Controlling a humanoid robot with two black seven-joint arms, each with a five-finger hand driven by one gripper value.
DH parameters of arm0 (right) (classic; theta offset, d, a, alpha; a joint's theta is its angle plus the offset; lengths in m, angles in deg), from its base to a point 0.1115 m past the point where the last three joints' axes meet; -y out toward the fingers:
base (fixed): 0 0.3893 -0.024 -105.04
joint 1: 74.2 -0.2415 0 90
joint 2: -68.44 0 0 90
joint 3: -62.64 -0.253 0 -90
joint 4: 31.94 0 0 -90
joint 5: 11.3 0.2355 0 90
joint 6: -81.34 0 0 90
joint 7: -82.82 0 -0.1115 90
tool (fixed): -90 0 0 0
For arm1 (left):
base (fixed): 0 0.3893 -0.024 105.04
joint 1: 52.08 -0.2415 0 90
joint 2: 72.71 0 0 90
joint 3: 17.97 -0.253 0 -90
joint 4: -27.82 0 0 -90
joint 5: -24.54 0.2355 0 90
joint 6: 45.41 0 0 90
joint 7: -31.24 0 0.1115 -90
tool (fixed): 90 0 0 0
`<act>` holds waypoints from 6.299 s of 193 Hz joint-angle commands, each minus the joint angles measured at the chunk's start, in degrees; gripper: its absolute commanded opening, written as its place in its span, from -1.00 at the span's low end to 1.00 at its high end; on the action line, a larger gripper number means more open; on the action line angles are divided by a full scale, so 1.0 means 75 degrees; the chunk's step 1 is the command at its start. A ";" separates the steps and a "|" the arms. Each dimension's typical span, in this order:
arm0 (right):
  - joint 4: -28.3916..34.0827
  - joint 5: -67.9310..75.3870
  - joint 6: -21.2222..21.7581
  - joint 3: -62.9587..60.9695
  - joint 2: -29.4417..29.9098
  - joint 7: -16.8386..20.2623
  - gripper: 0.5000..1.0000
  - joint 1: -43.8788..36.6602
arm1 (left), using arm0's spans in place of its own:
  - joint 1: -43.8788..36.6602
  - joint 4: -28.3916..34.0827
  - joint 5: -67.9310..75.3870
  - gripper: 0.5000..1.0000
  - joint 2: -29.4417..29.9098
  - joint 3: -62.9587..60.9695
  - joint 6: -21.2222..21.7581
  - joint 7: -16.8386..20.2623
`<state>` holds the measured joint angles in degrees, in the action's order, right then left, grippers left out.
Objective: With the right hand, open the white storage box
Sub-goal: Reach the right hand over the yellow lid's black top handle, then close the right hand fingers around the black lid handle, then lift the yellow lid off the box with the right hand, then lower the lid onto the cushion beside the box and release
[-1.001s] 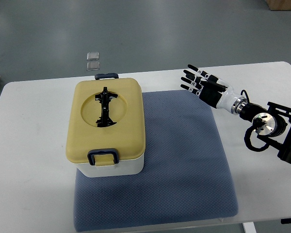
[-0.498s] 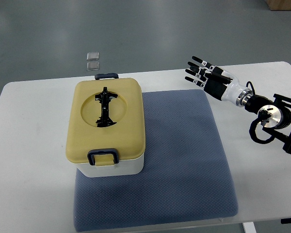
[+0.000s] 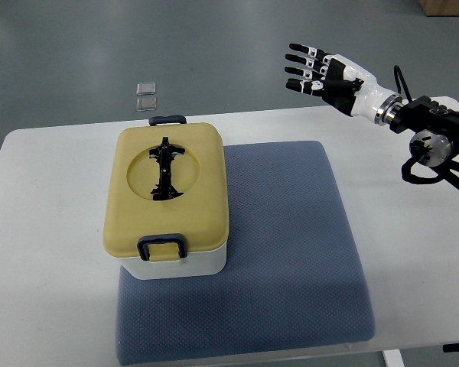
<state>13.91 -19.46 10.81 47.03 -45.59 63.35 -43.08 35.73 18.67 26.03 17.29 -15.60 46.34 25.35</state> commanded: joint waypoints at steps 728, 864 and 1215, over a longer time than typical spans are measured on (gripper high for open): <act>0.1645 -1.0783 -0.1787 0.2106 -0.0207 -0.2071 -1.00 -0.4865 | 0.0010 0.0000 0.0000 1.00 0.0000 0.0000 0.0001 -0.0001; 0.1704 -1.0818 -0.3439 0.2176 -0.2598 -0.2071 -1.00 -0.2275 | 0.0010 0.0000 0.0000 1.00 0.0000 0.0000 0.0001 -0.0001; 0.1200 -0.3204 -0.0744 0.0406 -0.1344 -0.0757 0.76 -0.0505 | 0.0010 0.0000 0.0000 1.00 0.0000 0.0000 0.0001 -0.0001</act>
<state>23.58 -59.21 4.15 50.35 -56.30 50.51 -47.48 35.80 18.67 26.03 17.29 -15.59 46.35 25.35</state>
